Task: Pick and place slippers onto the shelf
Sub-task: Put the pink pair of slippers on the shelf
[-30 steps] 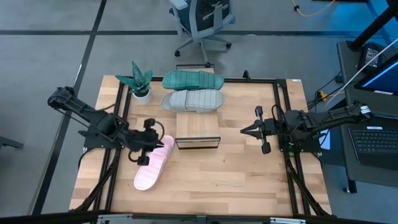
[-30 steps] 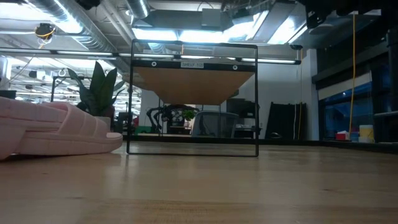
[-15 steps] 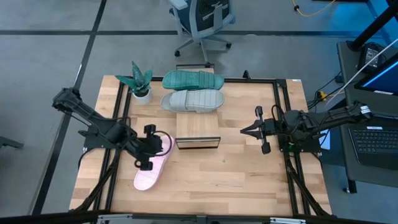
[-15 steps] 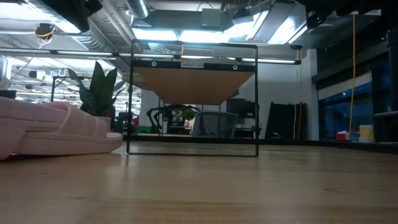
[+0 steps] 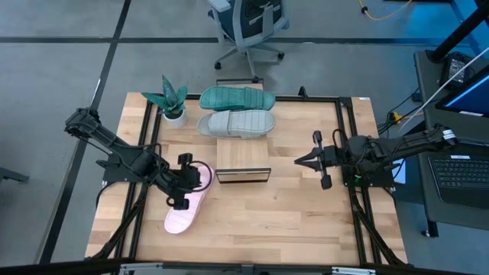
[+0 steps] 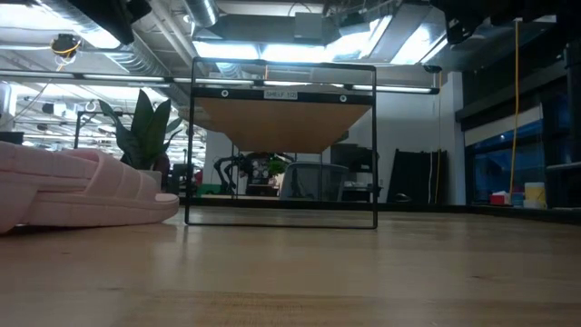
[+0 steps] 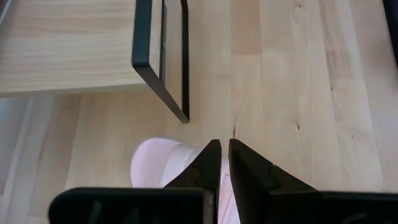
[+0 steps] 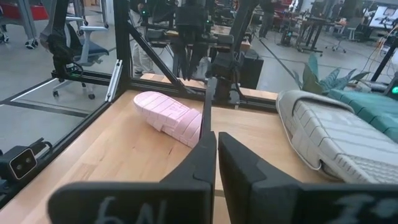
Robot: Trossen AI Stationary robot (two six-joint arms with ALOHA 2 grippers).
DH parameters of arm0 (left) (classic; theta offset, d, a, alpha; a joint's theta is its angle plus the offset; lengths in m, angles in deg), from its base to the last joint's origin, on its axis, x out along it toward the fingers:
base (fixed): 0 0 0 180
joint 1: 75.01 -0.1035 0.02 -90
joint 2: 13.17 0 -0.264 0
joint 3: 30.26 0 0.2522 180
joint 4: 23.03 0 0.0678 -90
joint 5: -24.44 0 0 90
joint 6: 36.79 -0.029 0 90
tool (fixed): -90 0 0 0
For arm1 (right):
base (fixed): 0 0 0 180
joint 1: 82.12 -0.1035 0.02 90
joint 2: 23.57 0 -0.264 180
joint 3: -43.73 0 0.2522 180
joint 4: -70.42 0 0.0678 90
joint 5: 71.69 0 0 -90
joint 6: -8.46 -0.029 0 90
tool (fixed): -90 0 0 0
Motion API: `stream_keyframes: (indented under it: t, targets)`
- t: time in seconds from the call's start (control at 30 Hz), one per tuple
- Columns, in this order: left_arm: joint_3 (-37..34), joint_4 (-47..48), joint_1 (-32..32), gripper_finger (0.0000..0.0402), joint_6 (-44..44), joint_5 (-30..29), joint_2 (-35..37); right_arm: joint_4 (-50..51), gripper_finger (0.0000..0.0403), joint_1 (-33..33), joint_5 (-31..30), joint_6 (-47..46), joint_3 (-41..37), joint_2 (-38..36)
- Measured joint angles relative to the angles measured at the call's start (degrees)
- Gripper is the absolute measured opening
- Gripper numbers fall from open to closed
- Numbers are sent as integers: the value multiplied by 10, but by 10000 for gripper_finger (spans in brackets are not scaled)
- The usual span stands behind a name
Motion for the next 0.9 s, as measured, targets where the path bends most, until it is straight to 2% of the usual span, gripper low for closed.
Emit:
stream_keyframes:
  t: [0.17,0.4,0.53,0.67,0.9]
  targets:
    - [0,0,0,64,17,14,0,0,21,0,0,-5,0,16]
    - [0,1,0,179,26,14,0,0,21,0,0,-5,0,26]
    - [0,1,2,229,26,14,0,-2,21,0,0,6,0,26]
    - [0,6,2,252,27,13,0,-2,21,0,0,17,0,26]
    - [0,47,12,255,59,5,-38,-2,21,0,0,11,0,26]
